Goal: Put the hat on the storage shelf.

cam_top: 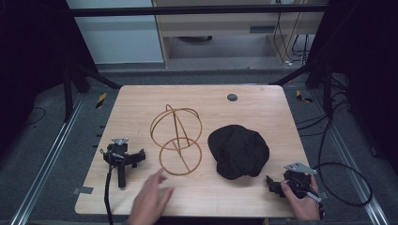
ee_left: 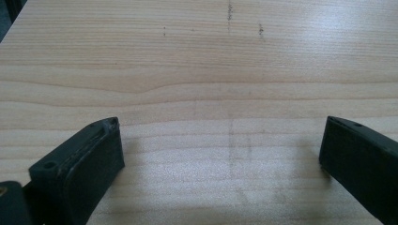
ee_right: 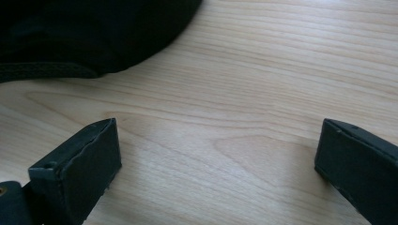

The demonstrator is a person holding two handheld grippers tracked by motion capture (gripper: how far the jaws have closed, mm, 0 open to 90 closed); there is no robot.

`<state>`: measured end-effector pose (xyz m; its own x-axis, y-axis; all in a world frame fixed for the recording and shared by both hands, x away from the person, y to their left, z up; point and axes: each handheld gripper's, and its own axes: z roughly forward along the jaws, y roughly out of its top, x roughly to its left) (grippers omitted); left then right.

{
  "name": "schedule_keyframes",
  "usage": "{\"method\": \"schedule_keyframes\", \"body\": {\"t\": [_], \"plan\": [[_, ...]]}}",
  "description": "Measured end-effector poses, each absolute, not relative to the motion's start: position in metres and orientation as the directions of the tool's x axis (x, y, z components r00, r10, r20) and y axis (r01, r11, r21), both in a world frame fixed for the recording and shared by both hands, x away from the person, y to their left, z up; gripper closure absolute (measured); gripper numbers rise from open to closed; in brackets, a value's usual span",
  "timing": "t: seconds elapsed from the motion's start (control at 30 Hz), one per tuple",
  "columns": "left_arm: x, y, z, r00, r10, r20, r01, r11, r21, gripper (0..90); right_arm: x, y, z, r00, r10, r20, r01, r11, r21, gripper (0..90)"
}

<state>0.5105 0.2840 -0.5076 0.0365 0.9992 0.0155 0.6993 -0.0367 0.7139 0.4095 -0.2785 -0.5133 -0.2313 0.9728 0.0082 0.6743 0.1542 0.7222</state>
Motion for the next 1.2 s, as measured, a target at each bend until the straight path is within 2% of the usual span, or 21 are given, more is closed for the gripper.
{"method": "schedule_keyframes", "body": {"t": [0.27,0.6,0.83,1.2], "plan": [[0.511,0.284,-0.508,0.037,0.999,0.015,0.699,-0.037,0.714,0.0,0.411,-0.273,-0.504,-0.265,0.962,0.064,0.693,0.144,0.707,6.8],[0.510,0.284,-0.508,0.041,0.999,0.014,0.699,-0.039,0.714,0.0,0.400,-0.260,-0.470,-0.358,0.928,0.104,0.686,0.186,0.704,12.7],[0.511,0.285,-0.508,0.052,0.999,0.015,0.699,-0.047,0.714,0.0,0.403,-0.252,-0.435,-0.417,0.908,0.050,0.680,0.275,0.680,13.4],[0.511,0.287,-0.508,0.066,0.998,0.015,0.699,-0.057,0.713,0.0,0.415,-0.234,-0.384,-0.474,0.880,0.003,0.648,0.346,0.679,13.3]]}}
